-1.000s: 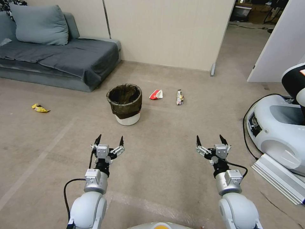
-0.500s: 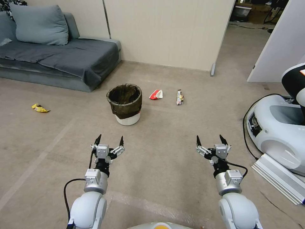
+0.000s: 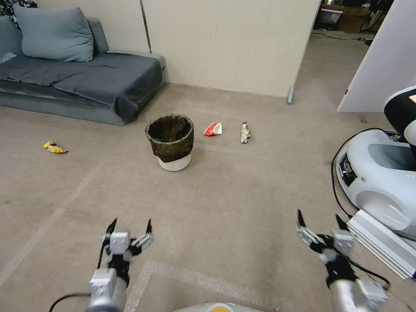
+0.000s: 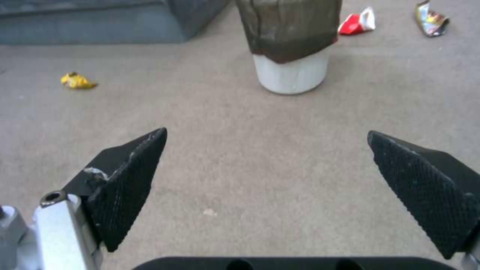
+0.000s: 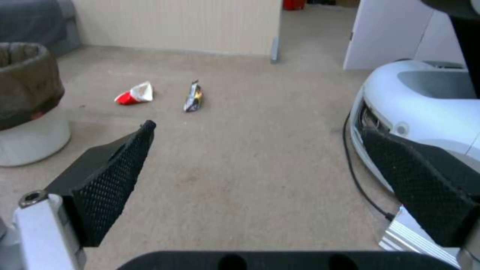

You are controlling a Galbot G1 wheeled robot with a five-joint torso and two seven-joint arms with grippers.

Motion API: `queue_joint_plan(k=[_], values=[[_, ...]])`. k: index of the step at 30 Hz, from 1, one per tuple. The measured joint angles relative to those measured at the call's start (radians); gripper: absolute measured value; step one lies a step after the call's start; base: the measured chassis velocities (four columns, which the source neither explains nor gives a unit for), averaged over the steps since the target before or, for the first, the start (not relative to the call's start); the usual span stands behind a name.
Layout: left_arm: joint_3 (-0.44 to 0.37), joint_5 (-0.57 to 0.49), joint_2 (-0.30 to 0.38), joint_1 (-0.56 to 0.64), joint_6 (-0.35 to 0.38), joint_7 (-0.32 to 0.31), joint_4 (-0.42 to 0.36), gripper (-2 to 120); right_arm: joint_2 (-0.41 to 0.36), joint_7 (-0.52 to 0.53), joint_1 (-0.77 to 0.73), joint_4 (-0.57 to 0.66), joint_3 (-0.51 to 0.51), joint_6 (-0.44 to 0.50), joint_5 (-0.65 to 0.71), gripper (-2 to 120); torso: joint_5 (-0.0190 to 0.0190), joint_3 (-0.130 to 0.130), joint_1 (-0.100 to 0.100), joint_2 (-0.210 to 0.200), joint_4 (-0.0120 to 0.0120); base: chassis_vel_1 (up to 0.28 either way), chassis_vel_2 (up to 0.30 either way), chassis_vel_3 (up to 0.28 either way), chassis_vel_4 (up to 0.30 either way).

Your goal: Pick up the trash bin, then pick up the garbage from the floor and place it into the trash bin.

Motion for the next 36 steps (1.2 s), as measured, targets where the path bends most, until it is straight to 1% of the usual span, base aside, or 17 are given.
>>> queue_joint_plan(k=[4, 15, 22, 28, 36], values=[[-0.002, 0.003, 0.005, 0.01, -0.006, 0.01, -0.008, 100, -0.003, 0.001, 0.002, 0.002, 0.001, -0.006, -0.001, 100, -0.0003, 0.0, 0.0, 0.0, -0.0006, 0.0, 0.0, 0.0, 0.0], [0.0, 0.003, 0.0, -0.005, -0.01, 0.016, -0.006, 100, -0.002, -0.009, 0.006, -0.007, -0.001, -0.005, -0.005, 100, -0.0002, 0.0, 0.0, 0.0, -0.0004, 0.0, 0.0, 0.0, 0.0], [0.0, 0.0, -0.003, -0.011, -0.01, 0.019, -0.021, 100, 0.0, -0.01, 0.002, -0.017, -0.002, 0.008, -0.014, 100, -0.0002, 0.0, 0.0, 0.0, -0.0004, -0.012, 0.014, 0.01, -0.014], [-0.002, -0.002, -0.001, -0.012, -0.009, 0.022, -0.028, 100, 0.005, -0.01, 0.0, -0.024, -0.004, 0.018, -0.022, 100, -0.0002, 0.0, 0.0, 0.0, -0.0002, -0.109, 0.119, 0.126, -0.105], [0.001, -0.003, -0.001, -0.015, -0.008, 0.027, -0.028, 100, 0.007, -0.01, -0.001, -0.029, -0.005, 0.023, -0.026, 100, -0.0002, 0.0, 0.0, 0.0, -0.0004, -0.203, 0.192, 0.196, -0.19]])
